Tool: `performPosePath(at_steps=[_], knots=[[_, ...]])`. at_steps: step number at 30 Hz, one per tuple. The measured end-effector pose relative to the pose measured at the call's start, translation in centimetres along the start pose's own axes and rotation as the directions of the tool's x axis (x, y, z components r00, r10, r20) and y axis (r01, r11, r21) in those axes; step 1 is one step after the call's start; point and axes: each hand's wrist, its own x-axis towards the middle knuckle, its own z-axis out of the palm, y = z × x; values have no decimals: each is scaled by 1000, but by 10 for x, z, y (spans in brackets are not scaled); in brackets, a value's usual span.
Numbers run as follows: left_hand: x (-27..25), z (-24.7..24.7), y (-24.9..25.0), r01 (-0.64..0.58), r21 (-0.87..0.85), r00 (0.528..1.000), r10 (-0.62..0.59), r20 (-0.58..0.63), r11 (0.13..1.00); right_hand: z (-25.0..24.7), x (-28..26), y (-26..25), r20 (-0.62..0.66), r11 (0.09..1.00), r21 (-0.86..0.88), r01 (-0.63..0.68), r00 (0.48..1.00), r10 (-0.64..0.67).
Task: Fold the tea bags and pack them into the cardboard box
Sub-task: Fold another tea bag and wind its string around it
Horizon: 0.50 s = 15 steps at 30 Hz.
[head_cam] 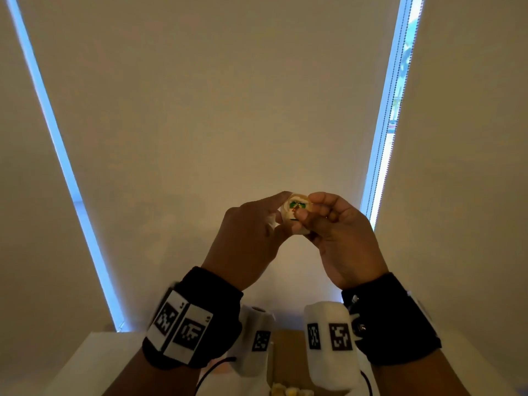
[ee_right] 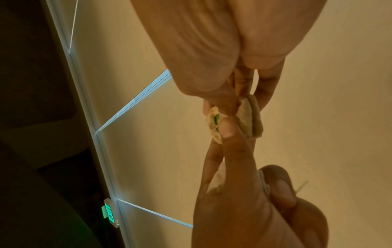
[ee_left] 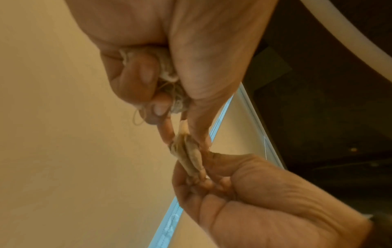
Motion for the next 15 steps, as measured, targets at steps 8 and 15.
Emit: performPosePath(at_steps=[8, 15], knots=[[-54, 58, -30, 100, 112, 960, -125, 249, 989, -48, -34, 60, -59, 971, 43, -234, 970, 236], [-150, 152, -60, 268, 24, 877, -254, 408, 963, -126, -93, 149, -146, 838, -196, -510, 860, 489]])
